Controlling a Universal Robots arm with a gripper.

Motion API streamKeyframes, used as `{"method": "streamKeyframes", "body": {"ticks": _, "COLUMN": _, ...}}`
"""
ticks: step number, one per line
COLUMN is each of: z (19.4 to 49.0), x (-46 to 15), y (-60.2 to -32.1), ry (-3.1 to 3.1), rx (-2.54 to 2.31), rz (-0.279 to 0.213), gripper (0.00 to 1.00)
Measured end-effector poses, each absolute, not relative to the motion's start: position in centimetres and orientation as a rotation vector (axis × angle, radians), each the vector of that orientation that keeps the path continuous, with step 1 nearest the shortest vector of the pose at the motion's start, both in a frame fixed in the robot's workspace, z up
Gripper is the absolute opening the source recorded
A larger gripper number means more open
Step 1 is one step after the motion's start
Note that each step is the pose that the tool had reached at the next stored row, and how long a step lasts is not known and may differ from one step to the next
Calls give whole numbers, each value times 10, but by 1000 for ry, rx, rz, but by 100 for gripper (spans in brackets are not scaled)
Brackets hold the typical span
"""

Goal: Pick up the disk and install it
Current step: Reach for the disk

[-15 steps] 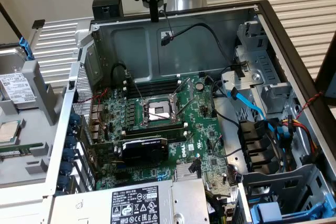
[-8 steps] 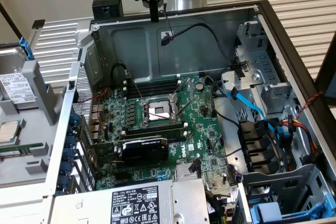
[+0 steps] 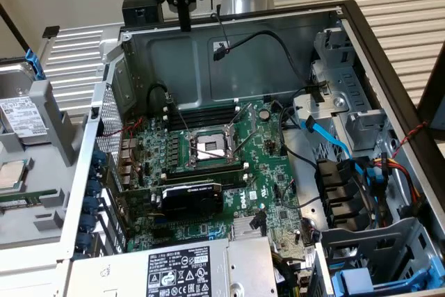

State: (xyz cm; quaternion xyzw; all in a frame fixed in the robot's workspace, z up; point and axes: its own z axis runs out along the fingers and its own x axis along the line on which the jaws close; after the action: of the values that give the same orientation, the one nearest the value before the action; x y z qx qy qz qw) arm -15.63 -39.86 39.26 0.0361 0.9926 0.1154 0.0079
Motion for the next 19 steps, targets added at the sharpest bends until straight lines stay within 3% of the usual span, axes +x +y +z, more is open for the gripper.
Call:
{"method": "streamKeyframes", "body": {"ticks": 12, "z": 393, "x": -197, "y": -398, "ry": 3116, "rx": 107, "rz": 361, "gripper": 11}}
{"method": "streamKeyframes", "body": {"ticks": 19, "z": 393, "x": -199, "y": -389, "ry": 3171, "rx": 102, "rz": 278, "gripper": 11}}
